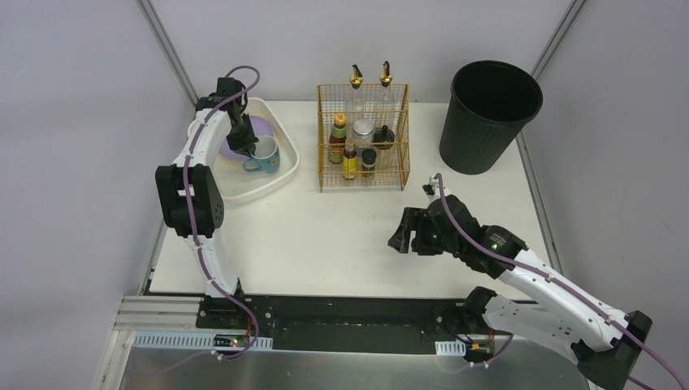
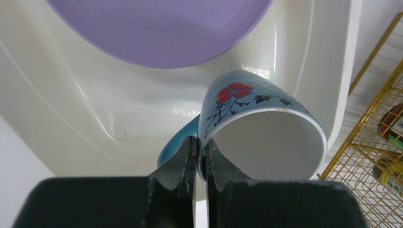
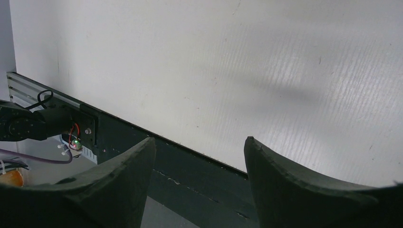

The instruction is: Clear the kitchen counter

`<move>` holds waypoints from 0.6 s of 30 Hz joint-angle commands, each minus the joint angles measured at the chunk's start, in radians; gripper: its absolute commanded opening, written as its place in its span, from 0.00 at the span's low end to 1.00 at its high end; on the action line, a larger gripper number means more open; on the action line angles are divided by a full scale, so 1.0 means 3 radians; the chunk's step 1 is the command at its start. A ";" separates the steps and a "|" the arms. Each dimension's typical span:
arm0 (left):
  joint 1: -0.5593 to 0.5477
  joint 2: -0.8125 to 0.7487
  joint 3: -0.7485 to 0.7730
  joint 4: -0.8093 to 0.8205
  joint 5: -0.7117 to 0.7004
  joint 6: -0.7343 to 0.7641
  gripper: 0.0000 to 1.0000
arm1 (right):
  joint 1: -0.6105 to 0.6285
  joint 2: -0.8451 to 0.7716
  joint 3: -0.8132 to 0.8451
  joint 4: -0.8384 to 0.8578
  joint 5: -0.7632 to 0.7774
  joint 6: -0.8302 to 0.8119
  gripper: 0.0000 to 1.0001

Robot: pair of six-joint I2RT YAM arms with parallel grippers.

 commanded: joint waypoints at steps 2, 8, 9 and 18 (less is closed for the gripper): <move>0.0020 0.0000 -0.0035 0.0161 -0.0048 -0.0043 0.00 | -0.0008 0.0001 -0.0024 0.0026 0.0001 0.0052 0.72; 0.0024 0.0013 -0.0173 0.0223 -0.0132 -0.0050 0.00 | -0.0009 0.0018 -0.0043 0.0021 -0.0002 0.0069 0.72; 0.0023 0.0016 -0.0198 0.0228 -0.0155 -0.0051 0.00 | -0.0007 0.0013 -0.0050 0.0021 0.0000 0.0067 0.72; 0.0005 0.0026 -0.0331 0.0278 -0.0155 -0.0060 0.00 | -0.0008 0.0070 -0.0031 0.0065 -0.0015 0.0076 0.72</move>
